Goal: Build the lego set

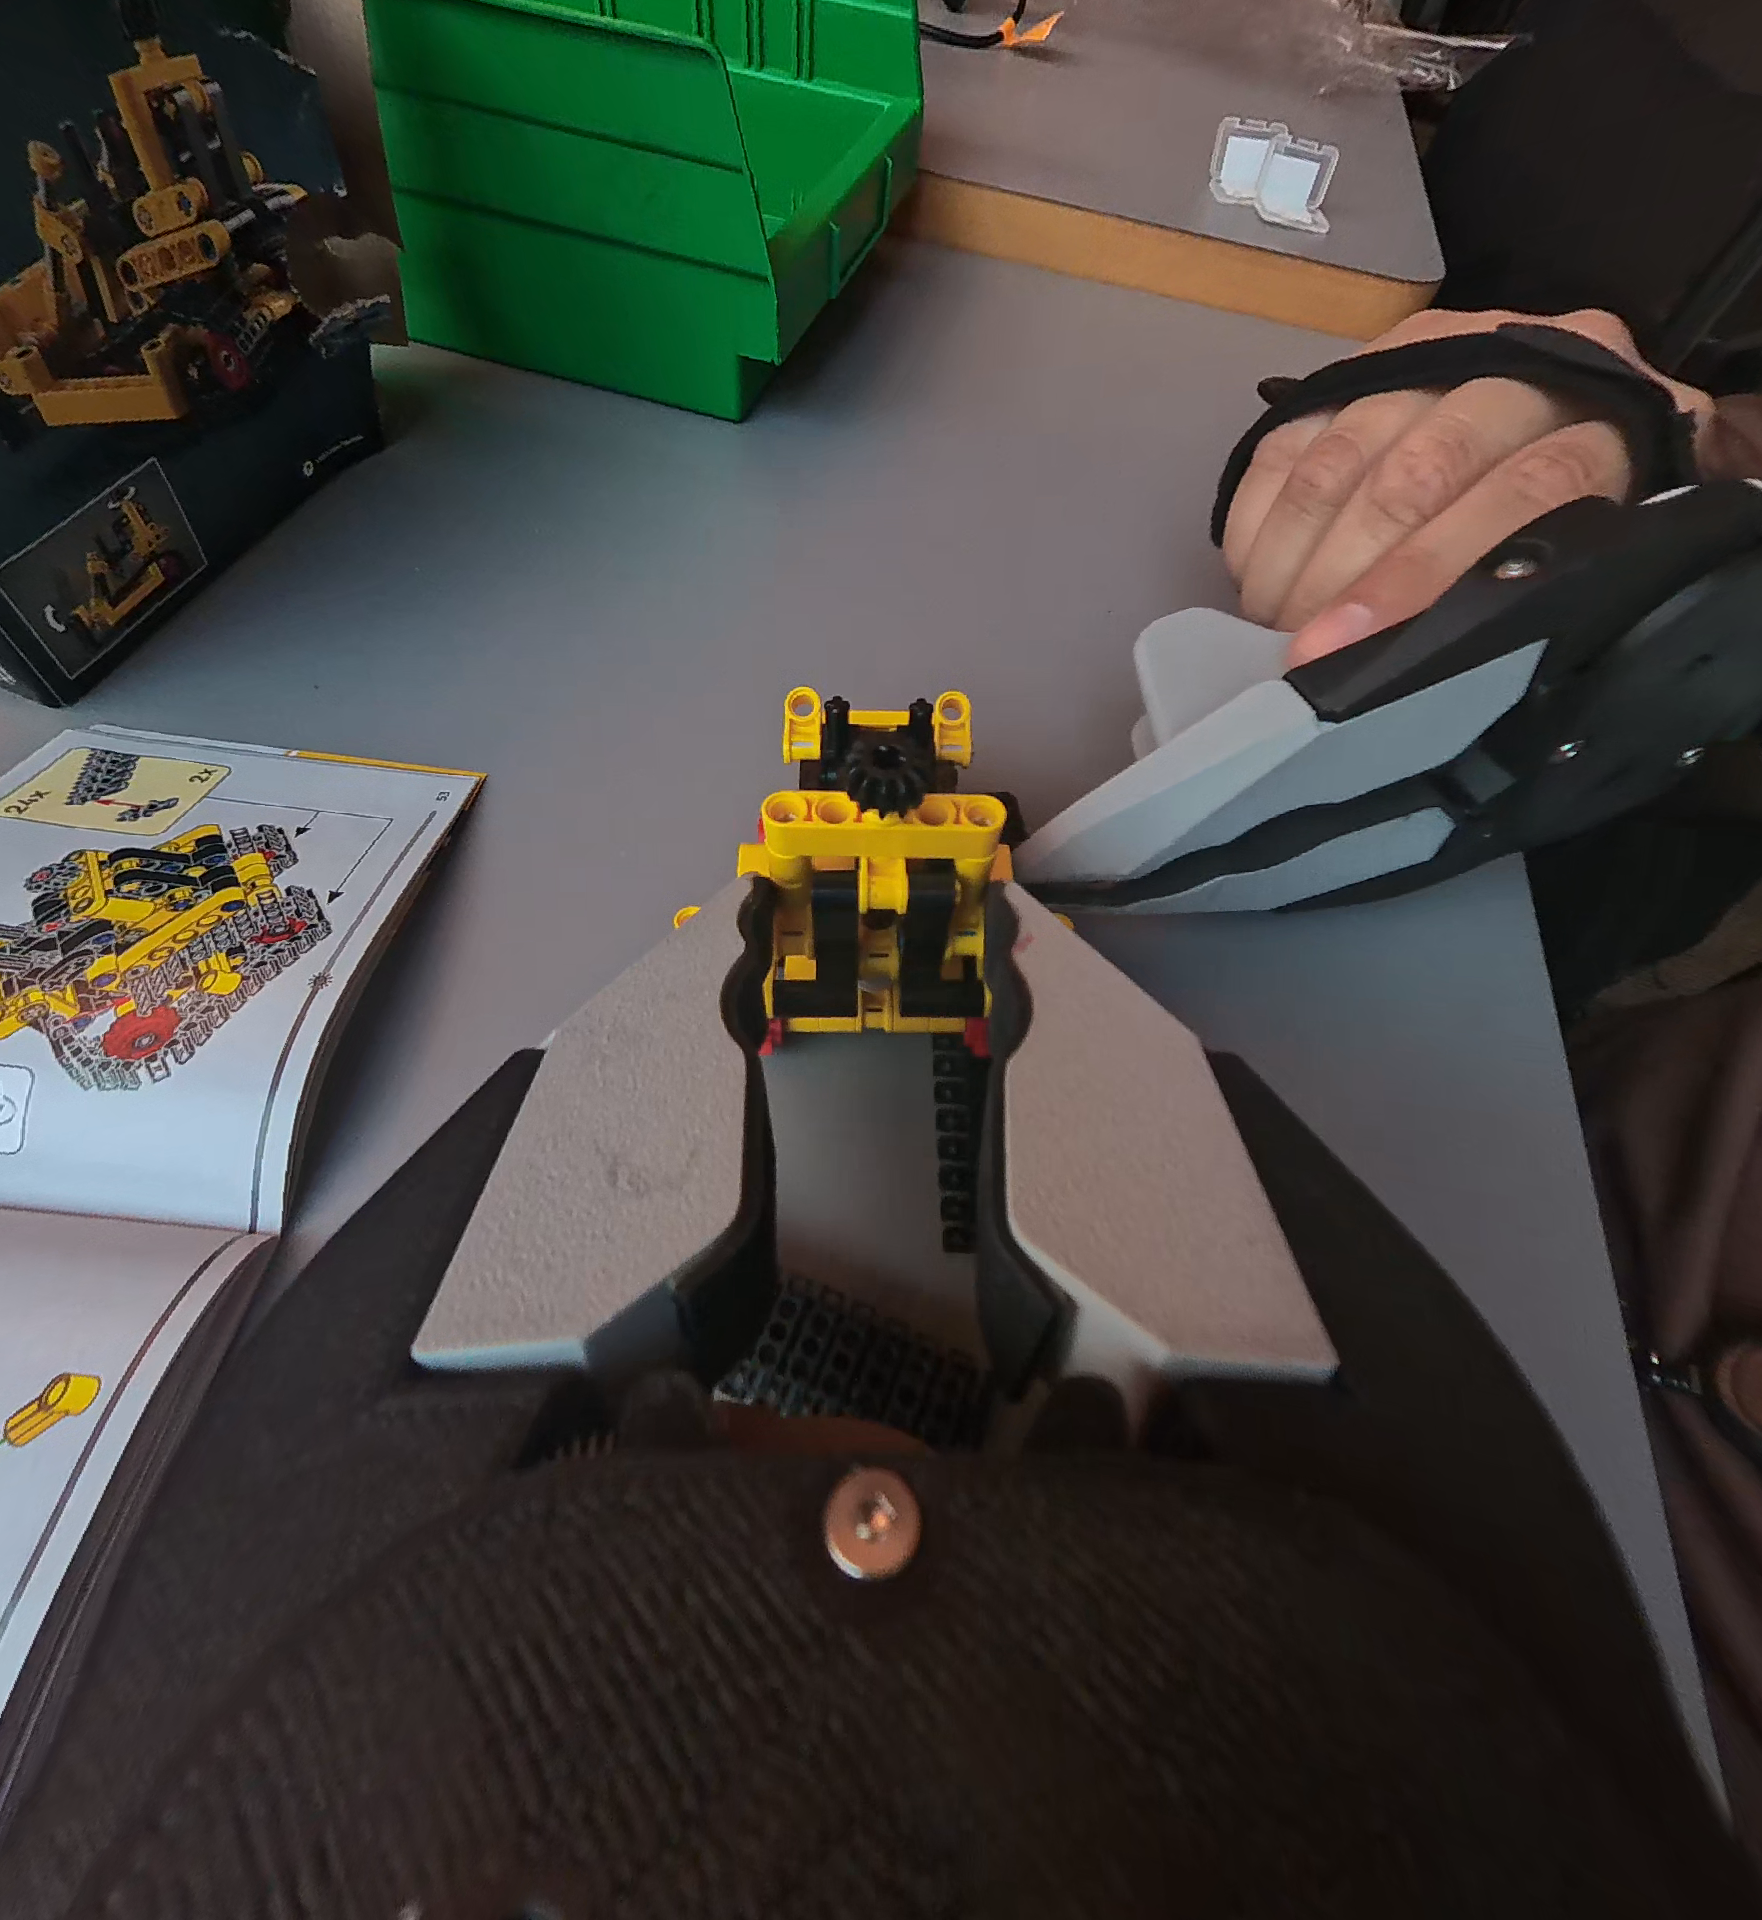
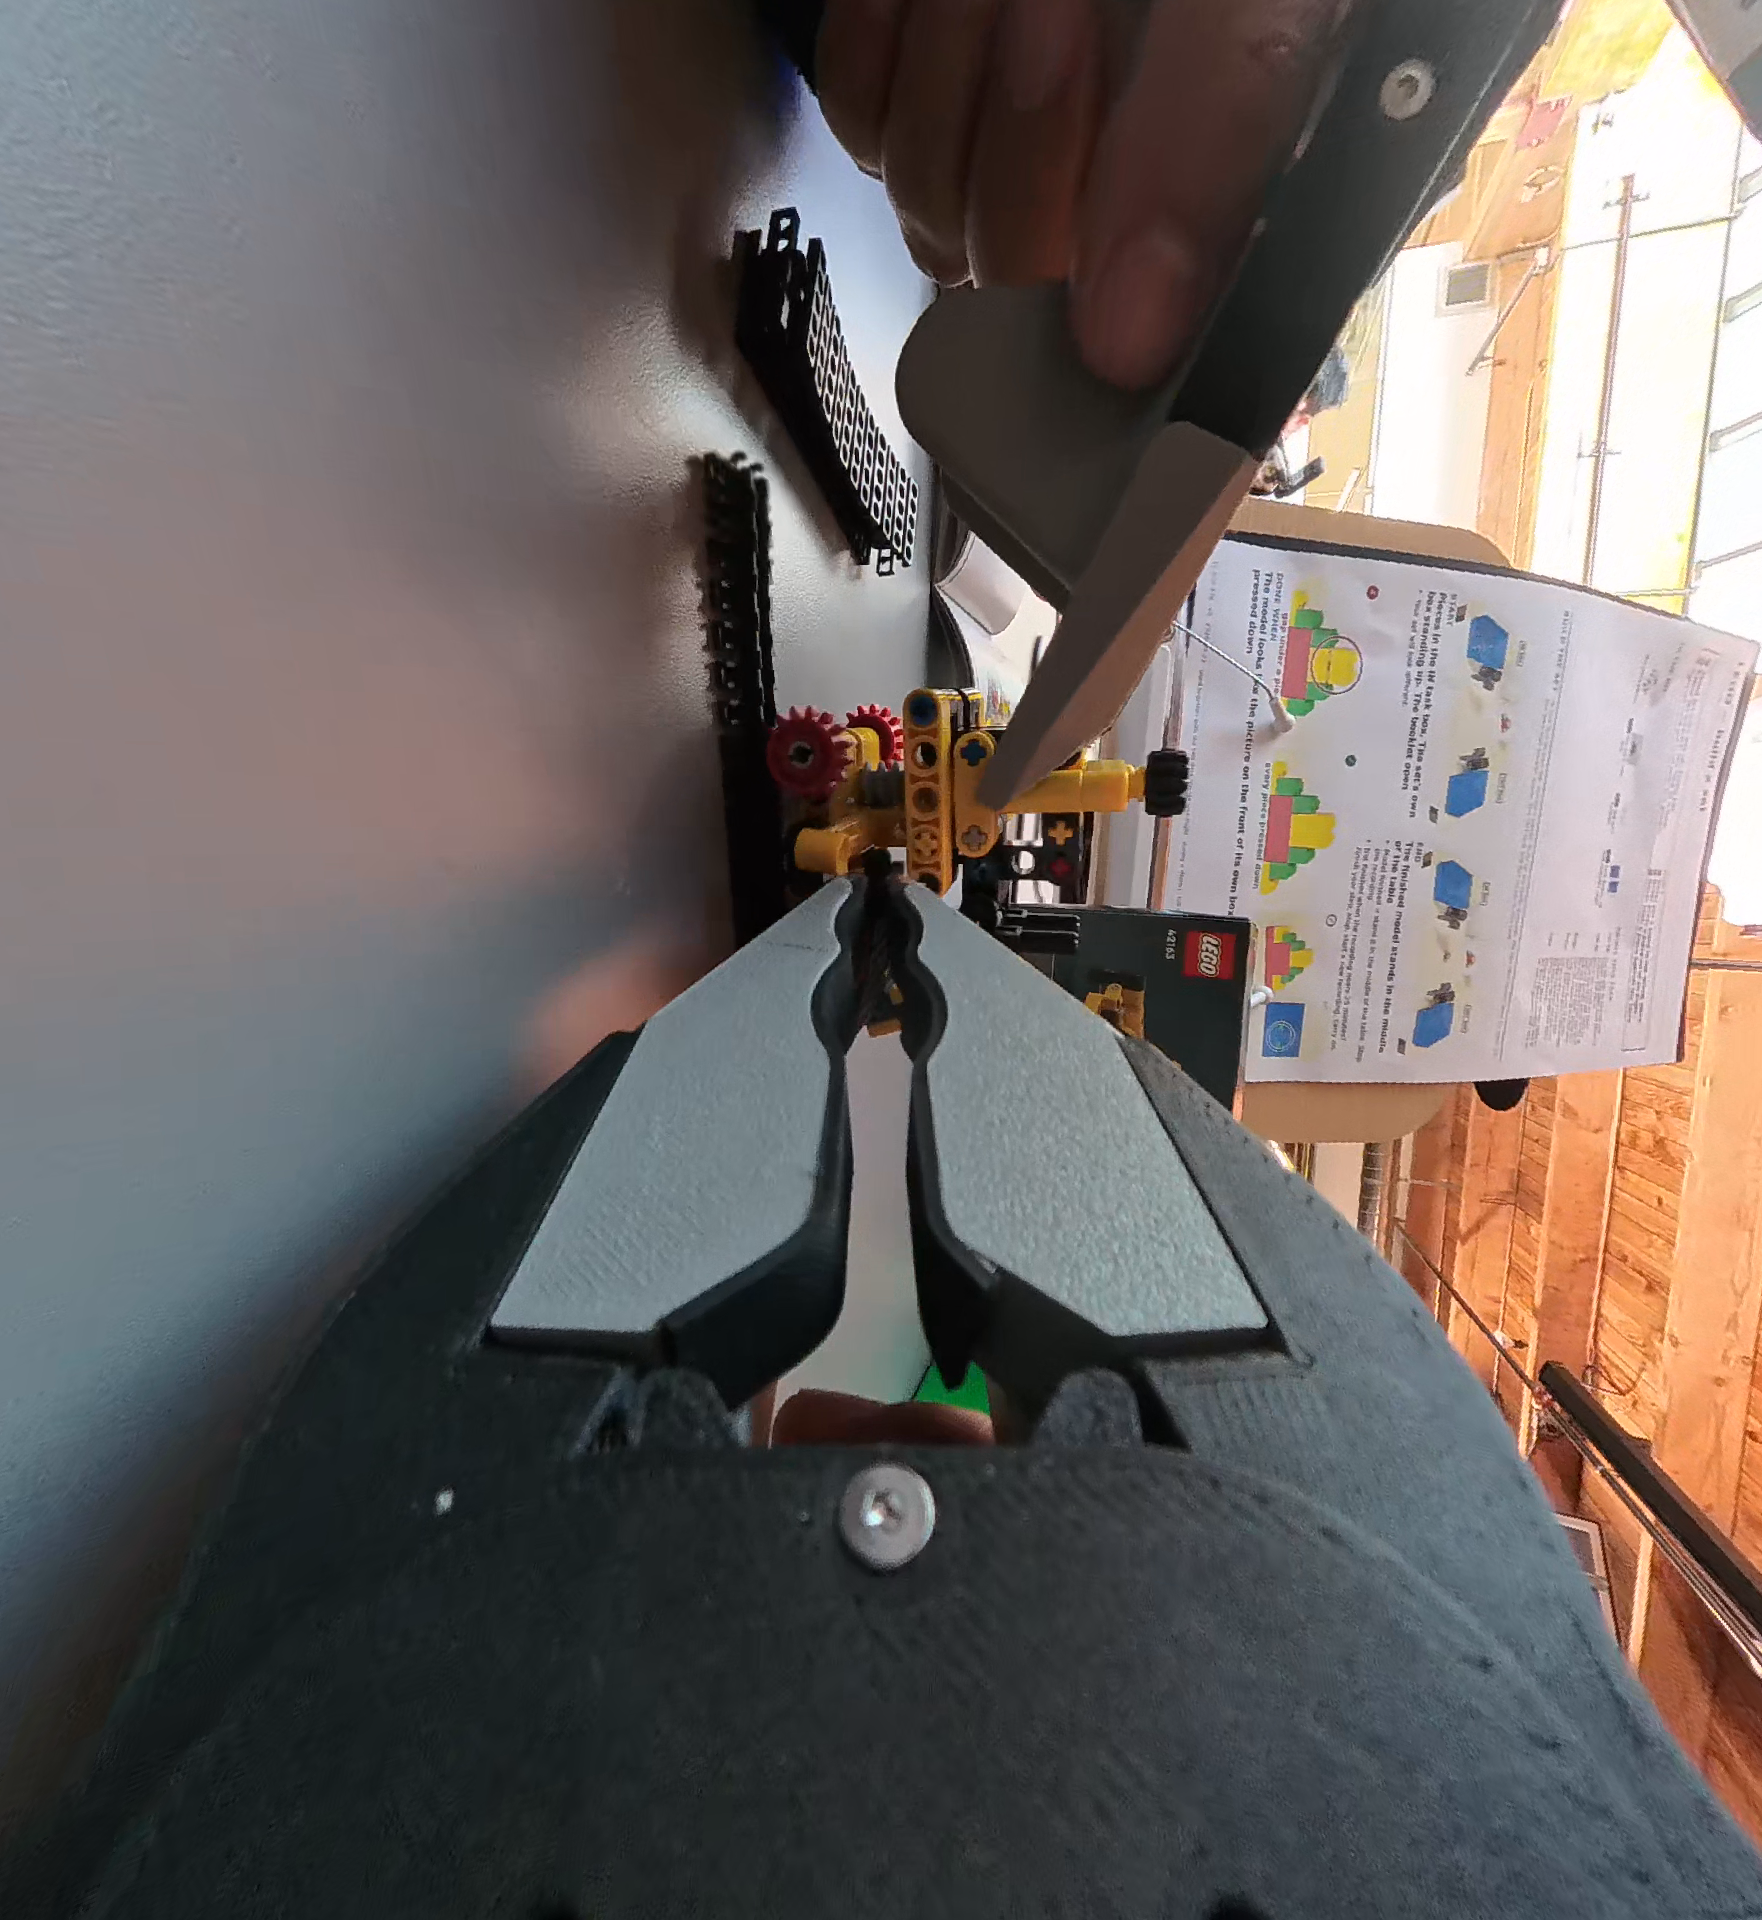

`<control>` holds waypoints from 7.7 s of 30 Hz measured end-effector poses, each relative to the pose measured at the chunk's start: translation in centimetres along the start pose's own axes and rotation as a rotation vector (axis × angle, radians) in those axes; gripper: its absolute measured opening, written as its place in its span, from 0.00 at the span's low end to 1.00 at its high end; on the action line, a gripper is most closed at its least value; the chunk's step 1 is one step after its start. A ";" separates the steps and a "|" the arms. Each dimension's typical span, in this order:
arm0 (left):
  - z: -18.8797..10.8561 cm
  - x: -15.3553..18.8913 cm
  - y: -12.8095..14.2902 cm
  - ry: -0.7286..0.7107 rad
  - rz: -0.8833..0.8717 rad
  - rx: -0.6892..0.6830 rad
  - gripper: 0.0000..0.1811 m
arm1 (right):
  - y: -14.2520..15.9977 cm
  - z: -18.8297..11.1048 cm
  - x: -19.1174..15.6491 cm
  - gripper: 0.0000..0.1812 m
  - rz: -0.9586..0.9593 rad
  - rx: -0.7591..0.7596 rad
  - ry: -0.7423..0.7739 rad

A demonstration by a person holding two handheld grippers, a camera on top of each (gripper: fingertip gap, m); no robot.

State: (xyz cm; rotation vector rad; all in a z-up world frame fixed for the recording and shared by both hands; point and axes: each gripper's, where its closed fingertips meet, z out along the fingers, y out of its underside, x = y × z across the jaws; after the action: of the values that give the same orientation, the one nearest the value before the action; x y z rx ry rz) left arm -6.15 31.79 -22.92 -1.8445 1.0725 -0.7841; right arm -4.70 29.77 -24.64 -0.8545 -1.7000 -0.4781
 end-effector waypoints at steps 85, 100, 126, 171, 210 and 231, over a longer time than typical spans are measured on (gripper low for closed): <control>-2.7 2.0 6.3 0.085 0.709 -0.375 0.05 | -3.5 1.0 -0.6 0.00 -0.082 0.085 0.006; -2.4 2.2 6.4 0.180 0.721 -0.346 0.00 | -3.6 1.0 -0.6 0.00 -0.064 0.101 -0.012; -4.9 2.2 2.3 0.162 0.528 -0.102 0.08 | -2.9 -2.7 2.4 0.02 0.292 0.233 -0.012; -2.7 2.1 6.3 0.214 0.556 -0.357 0.09 | -5.5 -1.1 -1.4 0.07 0.599 0.193 -0.338; -2.2 2.7 6.3 0.341 0.653 -0.349 0.00 | -5.3 -1.3 -1.4 0.08 0.654 0.224 -0.367; -2.3 2.8 5.7 0.335 0.466 -0.345 0.02 | -5.4 -1.1 -1.6 0.08 0.624 0.207 -0.358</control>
State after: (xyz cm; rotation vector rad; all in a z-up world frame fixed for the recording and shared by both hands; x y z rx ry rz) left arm -8.87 26.88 -26.66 -1.6596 1.8684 -0.6663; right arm -7.78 25.01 -25.24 -1.3005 -1.6457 0.2851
